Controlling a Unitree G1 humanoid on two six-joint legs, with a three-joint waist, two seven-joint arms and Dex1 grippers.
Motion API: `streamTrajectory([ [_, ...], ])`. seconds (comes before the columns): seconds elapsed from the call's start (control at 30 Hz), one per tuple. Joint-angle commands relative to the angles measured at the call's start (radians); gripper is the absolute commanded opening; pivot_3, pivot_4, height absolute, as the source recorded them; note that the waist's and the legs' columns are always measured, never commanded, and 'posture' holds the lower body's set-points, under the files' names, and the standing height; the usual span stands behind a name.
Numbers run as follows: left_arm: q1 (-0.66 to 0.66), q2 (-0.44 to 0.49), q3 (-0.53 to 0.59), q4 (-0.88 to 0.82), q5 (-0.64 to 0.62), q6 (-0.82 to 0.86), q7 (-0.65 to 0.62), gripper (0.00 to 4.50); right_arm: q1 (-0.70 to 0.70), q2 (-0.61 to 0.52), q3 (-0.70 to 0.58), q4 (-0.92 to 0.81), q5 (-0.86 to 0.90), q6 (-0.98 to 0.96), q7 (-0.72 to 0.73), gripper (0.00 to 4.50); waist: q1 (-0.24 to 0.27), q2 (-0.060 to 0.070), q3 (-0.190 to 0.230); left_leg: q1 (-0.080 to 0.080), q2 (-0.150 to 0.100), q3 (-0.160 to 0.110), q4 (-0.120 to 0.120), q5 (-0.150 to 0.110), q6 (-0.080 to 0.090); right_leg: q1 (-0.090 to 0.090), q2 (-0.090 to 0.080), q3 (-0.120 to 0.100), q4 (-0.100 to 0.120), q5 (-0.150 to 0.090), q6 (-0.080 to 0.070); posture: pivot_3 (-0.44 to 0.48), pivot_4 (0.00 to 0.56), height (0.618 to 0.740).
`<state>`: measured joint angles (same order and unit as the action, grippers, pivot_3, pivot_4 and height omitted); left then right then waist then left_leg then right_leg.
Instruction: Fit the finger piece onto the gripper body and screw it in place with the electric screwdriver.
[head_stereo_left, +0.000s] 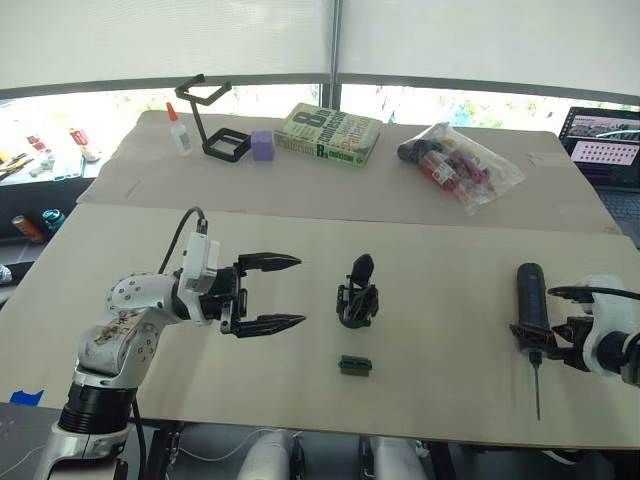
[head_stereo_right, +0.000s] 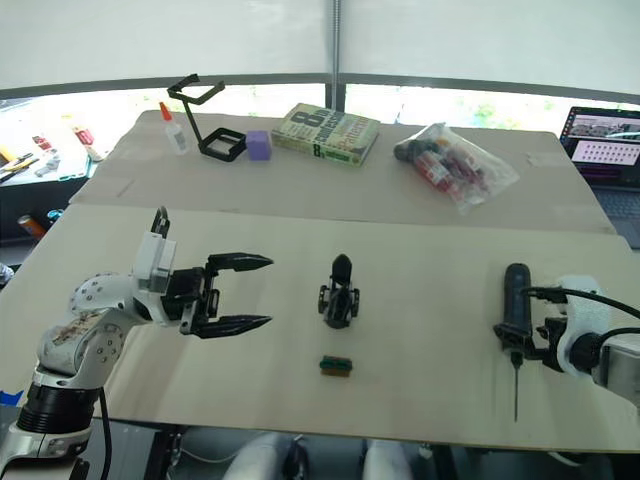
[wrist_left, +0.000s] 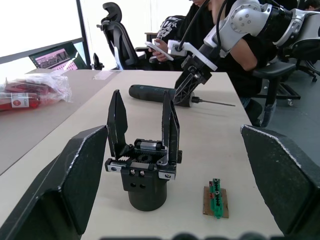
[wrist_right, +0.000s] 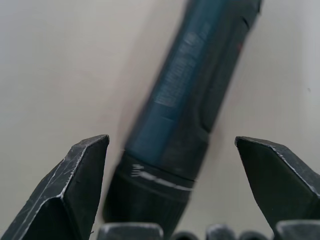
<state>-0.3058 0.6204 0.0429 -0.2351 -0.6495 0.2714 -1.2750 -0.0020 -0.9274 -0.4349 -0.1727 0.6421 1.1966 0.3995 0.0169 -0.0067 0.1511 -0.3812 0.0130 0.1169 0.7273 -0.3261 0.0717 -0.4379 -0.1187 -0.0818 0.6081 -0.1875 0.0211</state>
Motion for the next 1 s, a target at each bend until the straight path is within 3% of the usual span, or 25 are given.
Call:
streamTrajectory([
  [0.03, 0.0, 0.0, 0.005, -0.036, -0.013, -0.001, 0.008, 4.49, -0.033, 0.002, 0.007, 0.02, -0.033, 0.005, -0.008, 4.24, -0.001, 0.0, 0.0, 0.0, 0.0, 0.0, 0.0, 0.0, 0.0, 0.0, 0.0, 0.0, 0.0, 0.0, 0.0, 0.0, 0.15, 0.74],
  [0.27, 0.002, 0.01, -0.008, -0.036, -0.021, -0.005, -0.039, 4.5, -0.026, 0.014, 0.0, 0.0, -0.064, -0.041, 0.028, 2.0, -0.003, 0.0, 0.0, 0.001, 0.0, 0.0, 0.001, 0.001, -0.001, 0.001, 0.001, 0.001, 0.001, 0.0, 0.002, 0.0, 0.15, 0.74],
  [0.37, 0.002, 0.011, -0.01, -0.04, -0.026, -0.005, -0.053, 4.5, -0.008, 0.011, -0.04, -0.042, -0.051, -0.079, 0.066, 1.96, -0.003, 0.0, 0.0, 0.001, 0.001, 0.0, 0.001, 0.001, -0.002, 0.001, 0.003, 0.002, 0.001, 0.0, 0.002, 0.0, 0.15, 0.74],
  [0.53, 0.018, 0.026, -0.011, -0.052, -0.03, -0.005, -0.075, 4.5, 0.112, -0.096, -0.122, -0.344, 0.083, -0.015, 0.254, 1.96, -0.006, 0.007, 0.001, 0.0, 0.001, 0.0, 0.001, 0.002, -0.003, -0.002, 0.004, 0.004, 0.002, 0.0, 0.002, 0.0, 0.15, 0.74],
  [0.7, 0.022, 0.018, -0.027, -0.048, -0.018, -0.019, -0.079, 4.5, 0.189, -0.123, -0.021, -0.515, 0.068, -0.021, 0.245, 1.96, -0.006, -0.001, 0.002, 0.002, 0.003, -0.002, 0.001, 0.002, -0.004, 0.0, 0.006, 0.004, 0.002, 0.0, 0.002, 0.0, 0.15, 0.74],
  [1.0, 0.024, 0.012, -0.028, -0.047, -0.009, -0.031, -0.063, 4.5, 0.15, -0.083, 0.19, -0.486, -0.043, -0.085, 0.191, 1.96, -0.005, -0.001, 0.003, 0.0, 0.0, -0.001, 0.002, 0.001, -0.002, -0.001, 0.007, 0.013, 0.002, 0.0, 0.002, 0.0, 0.15, 0.74],
])
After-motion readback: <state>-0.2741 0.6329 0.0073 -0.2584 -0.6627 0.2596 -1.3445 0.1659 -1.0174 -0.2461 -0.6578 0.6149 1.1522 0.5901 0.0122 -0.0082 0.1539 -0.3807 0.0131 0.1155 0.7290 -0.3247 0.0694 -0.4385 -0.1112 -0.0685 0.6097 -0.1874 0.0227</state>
